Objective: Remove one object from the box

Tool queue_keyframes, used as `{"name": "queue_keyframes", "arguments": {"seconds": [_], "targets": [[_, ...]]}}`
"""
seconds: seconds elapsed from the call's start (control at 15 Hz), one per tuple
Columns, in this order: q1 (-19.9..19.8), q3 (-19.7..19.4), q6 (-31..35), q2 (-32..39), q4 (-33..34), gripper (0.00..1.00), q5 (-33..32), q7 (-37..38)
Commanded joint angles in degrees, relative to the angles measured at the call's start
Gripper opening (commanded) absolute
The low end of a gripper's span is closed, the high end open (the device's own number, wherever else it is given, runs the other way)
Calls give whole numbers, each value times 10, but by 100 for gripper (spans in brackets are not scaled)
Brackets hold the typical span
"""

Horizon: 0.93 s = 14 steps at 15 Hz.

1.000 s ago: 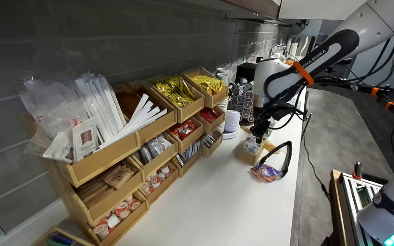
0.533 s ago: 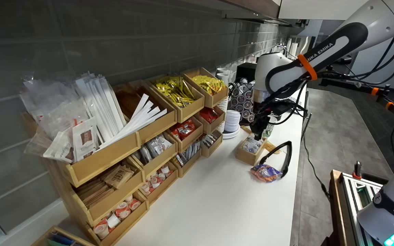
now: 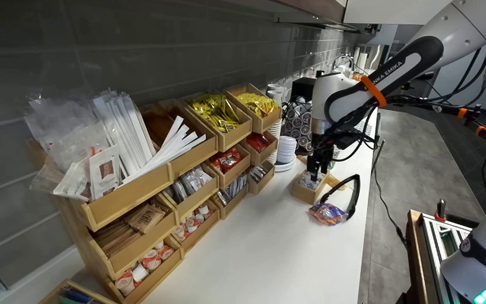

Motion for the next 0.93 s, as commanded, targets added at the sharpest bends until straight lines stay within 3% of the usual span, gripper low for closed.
{"name": "queue_keyframes", "arguments": {"seconds": [0.0, 0.2, 0.6, 0.87], "targets": [[-1, 1, 20, 20, 0, 90, 7, -11], [-1, 2, 30, 33, 3, 79, 12, -11], [-1, 3, 59, 53, 7, 27, 18, -11], [-1, 4, 73, 62, 11, 20, 24, -11]]}}
